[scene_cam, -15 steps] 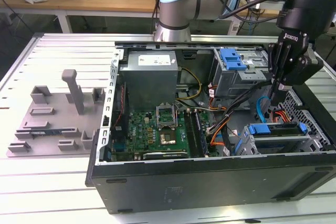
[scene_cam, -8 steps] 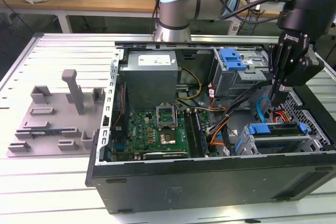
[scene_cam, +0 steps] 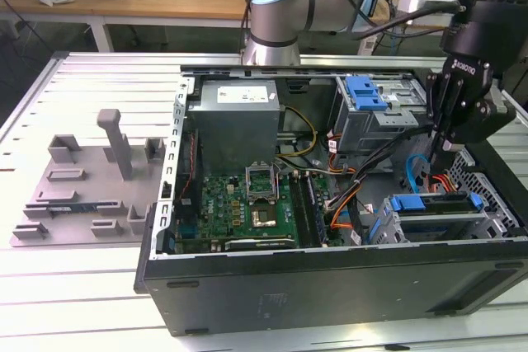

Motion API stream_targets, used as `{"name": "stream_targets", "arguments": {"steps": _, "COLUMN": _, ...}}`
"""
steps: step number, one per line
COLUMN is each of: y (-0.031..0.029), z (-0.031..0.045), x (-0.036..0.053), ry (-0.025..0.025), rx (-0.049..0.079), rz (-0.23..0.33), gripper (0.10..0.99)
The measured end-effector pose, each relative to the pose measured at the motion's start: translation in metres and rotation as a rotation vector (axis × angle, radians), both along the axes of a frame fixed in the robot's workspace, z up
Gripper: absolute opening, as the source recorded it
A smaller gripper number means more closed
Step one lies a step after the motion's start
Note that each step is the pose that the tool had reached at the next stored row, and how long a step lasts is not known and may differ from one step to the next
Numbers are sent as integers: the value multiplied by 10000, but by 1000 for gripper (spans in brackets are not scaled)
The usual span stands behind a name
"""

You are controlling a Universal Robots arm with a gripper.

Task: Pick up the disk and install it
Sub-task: 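Insert the second disk wire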

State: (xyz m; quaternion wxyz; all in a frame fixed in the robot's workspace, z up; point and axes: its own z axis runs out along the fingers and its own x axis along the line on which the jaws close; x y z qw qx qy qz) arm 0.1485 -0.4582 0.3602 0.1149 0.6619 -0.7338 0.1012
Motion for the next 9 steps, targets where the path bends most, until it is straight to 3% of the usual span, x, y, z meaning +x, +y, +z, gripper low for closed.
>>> {"name": "stream_targets", "arguments": {"steps": 3, "y": -42, "z": 0, "x": 0, "ry": -84, "rx": 288, "rz": 2, "gripper": 161}}
{"name": "stream_targets", "arguments": {"steps": 6, "y": -117, "z": 0, "x": 1, "ry": -200, "rx": 758, "rz": 6, "gripper": 161}}
{"name": "stream_targets", "arguments": {"steps": 9, "y": -214, "z": 0, "x": 0, "ry": -246, "rx": 1243, "rz": 1, "gripper": 161}}
